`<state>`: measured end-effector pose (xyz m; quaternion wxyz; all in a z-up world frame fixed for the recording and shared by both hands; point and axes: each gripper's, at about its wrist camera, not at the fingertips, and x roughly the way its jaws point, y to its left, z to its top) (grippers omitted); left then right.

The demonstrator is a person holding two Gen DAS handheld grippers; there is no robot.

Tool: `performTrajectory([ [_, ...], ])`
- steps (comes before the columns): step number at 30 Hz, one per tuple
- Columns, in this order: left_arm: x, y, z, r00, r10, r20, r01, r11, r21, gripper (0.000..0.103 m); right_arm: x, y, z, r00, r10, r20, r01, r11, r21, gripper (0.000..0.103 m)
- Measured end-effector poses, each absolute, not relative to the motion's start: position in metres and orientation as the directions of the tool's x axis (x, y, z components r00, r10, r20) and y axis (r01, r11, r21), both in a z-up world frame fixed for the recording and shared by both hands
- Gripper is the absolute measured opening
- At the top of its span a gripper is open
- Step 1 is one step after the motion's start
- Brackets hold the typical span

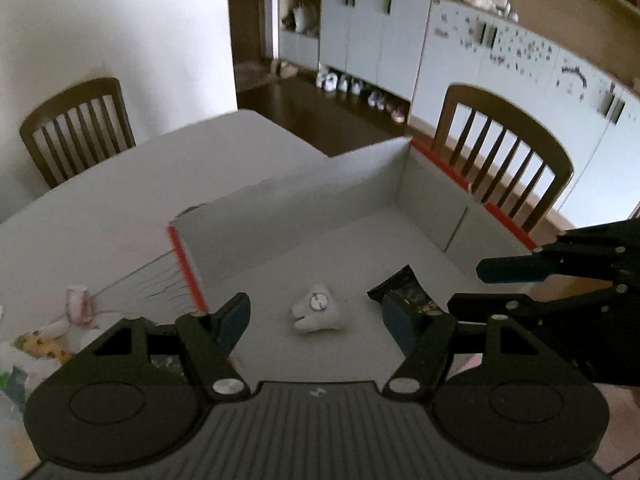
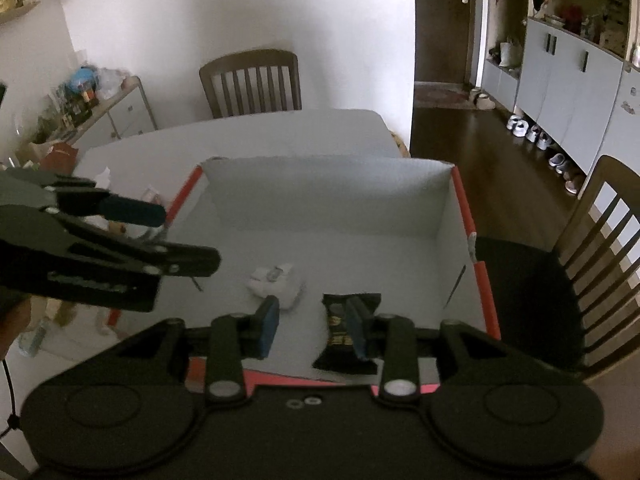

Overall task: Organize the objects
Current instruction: 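Open both grippers to release the plush toy and snack packet in the box, then move both grippers back to the table toward the bread loaf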

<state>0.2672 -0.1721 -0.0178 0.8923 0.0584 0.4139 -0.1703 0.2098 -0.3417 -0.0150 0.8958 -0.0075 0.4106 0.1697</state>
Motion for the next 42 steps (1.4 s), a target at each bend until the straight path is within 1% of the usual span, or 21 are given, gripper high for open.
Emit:
performTrajectory([
  [5,0.24,-0.147,-0.004,0.651,-0.272,-0.708,0.343,0.938,-0.044,0.072,0.198,-0.325,-0.007,0.629,0.277,-0.727,-0.288,0.951,0.113,0.04],
  [12,0.204,-0.107,0.006,0.689,-0.284,-0.667,0.339,0.94,-0.05,0.072,0.179,-0.298,0.001,0.655,0.265,-0.708,-0.255,0.959,0.123,0.05],
  [15,0.194,-0.088,0.008,0.695,-0.29,-0.658,0.334,0.94,-0.061,0.078,0.174,-0.282,0.003,0.655,0.263,-0.708,-0.251,0.96,0.125,0.054],
  [17,0.189,-0.077,0.007,0.698,-0.287,-0.656,0.329,0.942,-0.062,0.079,0.169,-0.272,0.004,0.657,0.265,-0.706,-0.253,0.959,0.125,0.058],
  [19,0.184,-0.065,0.007,0.698,-0.281,-0.658,0.323,0.945,-0.061,0.079,0.164,-0.262,0.005,0.658,0.27,-0.703,-0.255,0.958,0.129,0.063],
  [21,0.179,-0.052,0.005,0.703,-0.275,-0.656,0.313,0.948,-0.061,0.079,0.16,-0.252,0.006,0.661,0.272,-0.699,-0.256,0.958,0.13,0.066],
  [25,0.172,-0.025,0.001,0.704,-0.269,-0.657,0.292,0.953,-0.077,0.079,0.152,-0.233,0.007,0.669,0.271,-0.693,-0.255,0.958,0.128,0.074],
  [26,0.17,-0.017,0.0,0.704,-0.267,-0.658,0.286,0.955,-0.082,0.081,0.15,-0.229,0.008,0.67,0.272,-0.69,-0.257,0.958,0.128,0.075],
  [27,0.169,-0.009,-0.001,0.705,-0.267,-0.658,0.278,0.956,-0.09,0.085,0.148,-0.224,0.008,0.673,0.272,-0.688,-0.258,0.958,0.126,0.078],
  [32,0.163,0.022,-0.011,0.705,-0.258,-0.661,0.256,0.961,-0.103,0.087,0.136,-0.2,0.007,0.678,0.266,-0.685,-0.263,0.958,0.112,0.087],
  [35,0.162,0.039,-0.018,0.699,-0.254,-0.669,0.24,0.964,-0.115,0.095,0.131,-0.187,0.005,0.678,0.266,-0.685,-0.264,0.958,0.111,0.092],
  [36,0.161,0.045,-0.021,0.7,-0.251,-0.669,0.235,0.965,-0.116,0.101,0.129,-0.182,0.004,0.679,0.265,-0.685,-0.265,0.958,0.109,0.094],
  [37,0.161,0.05,-0.022,0.701,-0.248,-0.669,0.23,0.966,-0.117,0.103,0.128,-0.178,0.003,0.678,0.264,-0.686,-0.265,0.958,0.107,0.095],
  [42,0.161,0.074,-0.033,0.697,-0.25,-0.672,0.212,0.967,-0.139,0.103,0.122,-0.154,-0.005,0.662,0.262,-0.702,-0.271,0.957,0.102,0.095],
])
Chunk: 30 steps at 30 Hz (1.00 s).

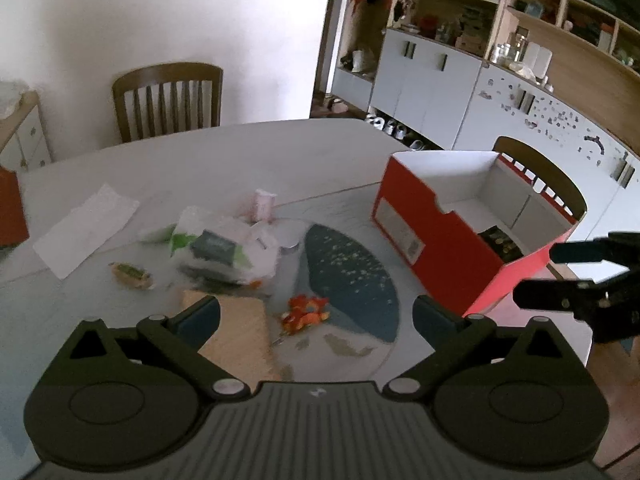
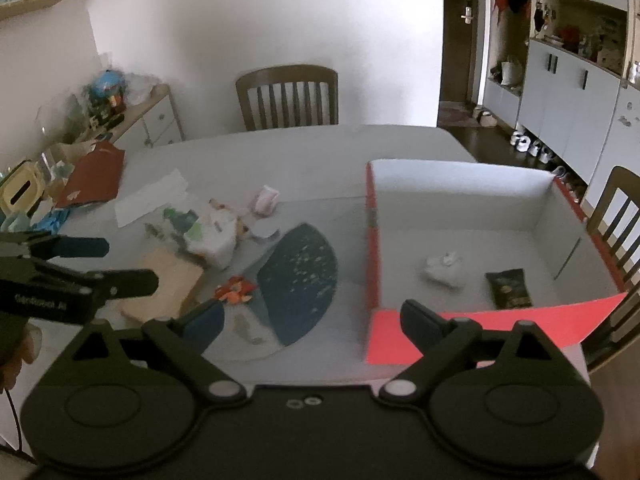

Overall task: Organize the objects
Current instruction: 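Move both grippers back to the table toward the bread loaf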

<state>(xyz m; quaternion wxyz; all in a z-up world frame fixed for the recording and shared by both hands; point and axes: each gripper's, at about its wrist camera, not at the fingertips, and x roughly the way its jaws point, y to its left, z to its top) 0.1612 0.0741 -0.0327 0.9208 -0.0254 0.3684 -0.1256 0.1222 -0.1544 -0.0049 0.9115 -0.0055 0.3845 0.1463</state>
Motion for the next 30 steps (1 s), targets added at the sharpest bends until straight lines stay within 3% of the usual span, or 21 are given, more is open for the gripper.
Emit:
performTrajectory([
  [11,0.169,0.113,-0.068,0.691,-0.169,-0.703,0.159,0.984,-0.08,0.103,0.11,-0.1,-0.026,0.606,0.296,-0.738,-0.348,0.933,0.088,0.095],
  [30,0.212,0.099,-0.105,0.64,-0.072,-0.765,0.202,0.976,0.077,0.103,0.099,-0.01,-0.069,0.458,0.402,-0.793,-0.568,0.819,0.087,0.095],
])
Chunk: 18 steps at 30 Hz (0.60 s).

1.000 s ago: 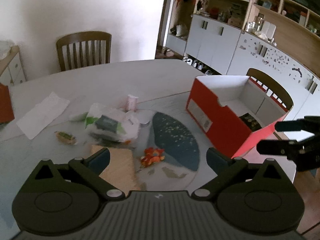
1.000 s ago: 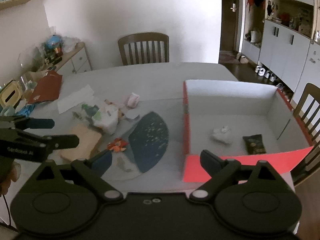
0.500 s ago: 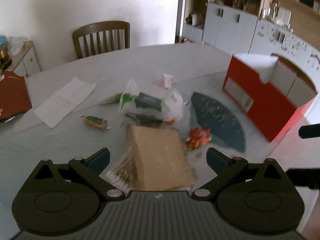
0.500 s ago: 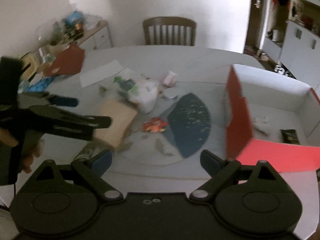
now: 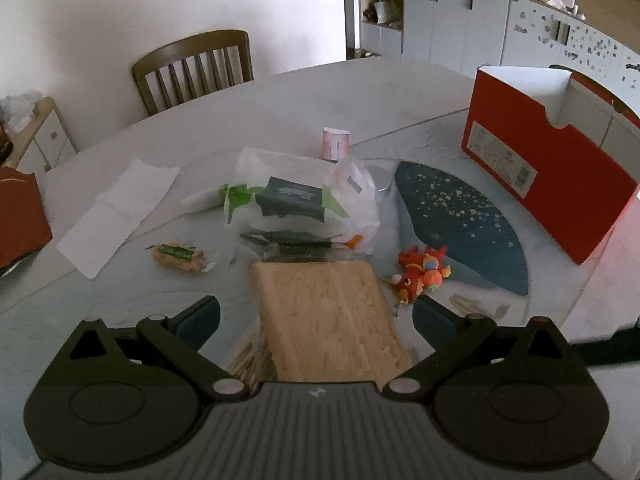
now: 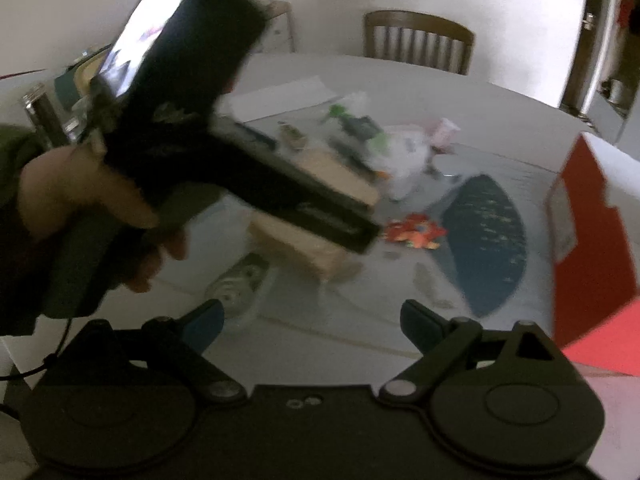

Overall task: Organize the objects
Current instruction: 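Move both grippers back to the table toward the bread loaf, then grasp the bagged bread loaf with the left gripper while the right grasps the tape dispenser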

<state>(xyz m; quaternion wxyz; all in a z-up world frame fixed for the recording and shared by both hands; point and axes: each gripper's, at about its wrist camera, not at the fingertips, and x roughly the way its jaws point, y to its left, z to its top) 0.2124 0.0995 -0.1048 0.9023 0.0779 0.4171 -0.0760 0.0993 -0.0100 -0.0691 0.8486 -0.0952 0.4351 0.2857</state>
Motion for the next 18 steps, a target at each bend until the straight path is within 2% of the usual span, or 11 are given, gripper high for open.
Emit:
performTrajectory([
  [11,0.227,0.096,-0.114,0.58,-0.082,-0.81,0.236,0.969,0.07,0.103,0.099,0.036,-0.1,0.376,0.446,-0.812,-0.652,0.75,0.11,0.094],
  [18,0.237,0.095,-0.119,0.546,-0.073,-0.834,0.229,0.971,0.065,0.103,0.102,0.058,-0.113,0.366,0.445,-0.817,-0.655,0.747,0.114,0.088],
])
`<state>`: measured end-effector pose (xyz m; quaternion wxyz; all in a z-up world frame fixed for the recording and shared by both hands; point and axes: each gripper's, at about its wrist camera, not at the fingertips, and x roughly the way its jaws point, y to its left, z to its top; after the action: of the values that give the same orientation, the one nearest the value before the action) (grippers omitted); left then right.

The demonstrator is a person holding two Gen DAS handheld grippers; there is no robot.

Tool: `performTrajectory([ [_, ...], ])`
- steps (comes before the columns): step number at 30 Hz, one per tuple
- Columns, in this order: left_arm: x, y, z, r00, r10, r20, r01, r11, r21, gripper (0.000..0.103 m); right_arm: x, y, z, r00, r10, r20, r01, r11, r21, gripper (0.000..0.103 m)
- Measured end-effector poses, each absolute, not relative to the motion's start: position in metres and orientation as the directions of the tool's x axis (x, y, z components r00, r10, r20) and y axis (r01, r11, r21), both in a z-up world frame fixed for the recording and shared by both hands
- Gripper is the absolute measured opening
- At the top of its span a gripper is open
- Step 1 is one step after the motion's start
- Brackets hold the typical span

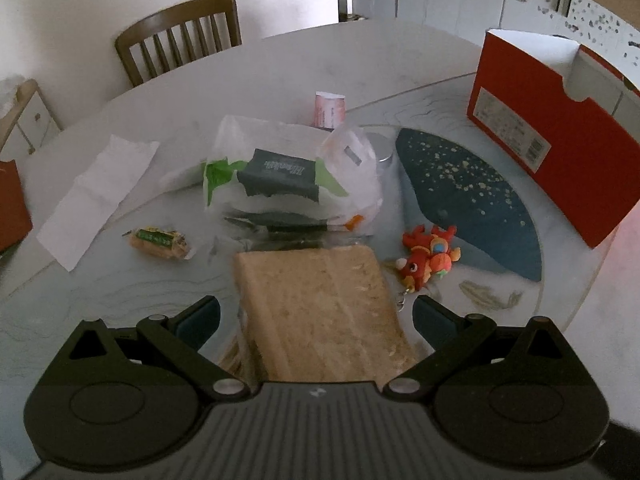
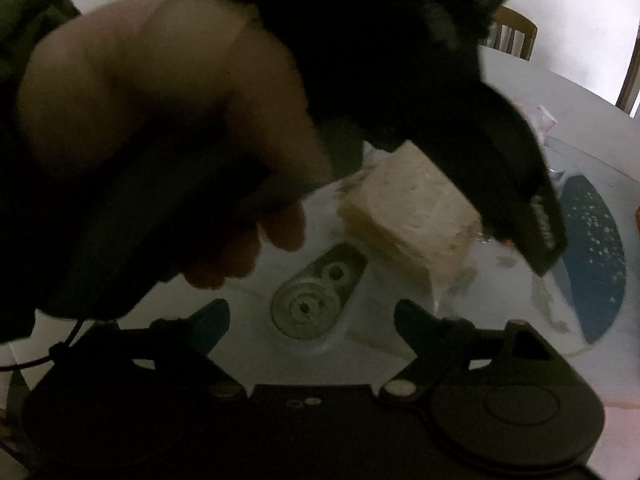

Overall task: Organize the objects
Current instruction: 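Grasp the bagged bread loaf with the left gripper while the right grasps the tape dispenser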

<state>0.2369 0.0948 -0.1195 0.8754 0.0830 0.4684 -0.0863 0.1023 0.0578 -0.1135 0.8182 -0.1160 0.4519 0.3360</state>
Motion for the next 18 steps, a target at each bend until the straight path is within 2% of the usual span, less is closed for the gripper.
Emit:
performTrajectory([
  [11,0.238,0.088,-0.127,0.52,-0.062,-0.852,0.253,0.964,0.084,0.103,0.1,0.076,-0.122,0.383,0.417,-0.824,-0.667,0.742,0.065,0.088],
  [15,0.237,0.09,-0.127,0.517,-0.068,-0.853,0.241,0.968,0.069,0.102,0.099,0.076,-0.121,0.395,0.408,-0.823,-0.668,0.743,0.048,0.084],
  [17,0.236,0.091,-0.127,0.519,-0.062,-0.853,0.234,0.97,0.072,0.098,0.098,0.075,-0.121,0.4,0.405,-0.822,-0.671,0.74,0.038,0.081],
  [18,0.236,0.091,-0.128,0.517,-0.058,-0.854,0.231,0.97,0.074,0.091,0.098,0.075,-0.121,0.403,0.404,-0.821,-0.671,0.74,0.035,0.078],
])
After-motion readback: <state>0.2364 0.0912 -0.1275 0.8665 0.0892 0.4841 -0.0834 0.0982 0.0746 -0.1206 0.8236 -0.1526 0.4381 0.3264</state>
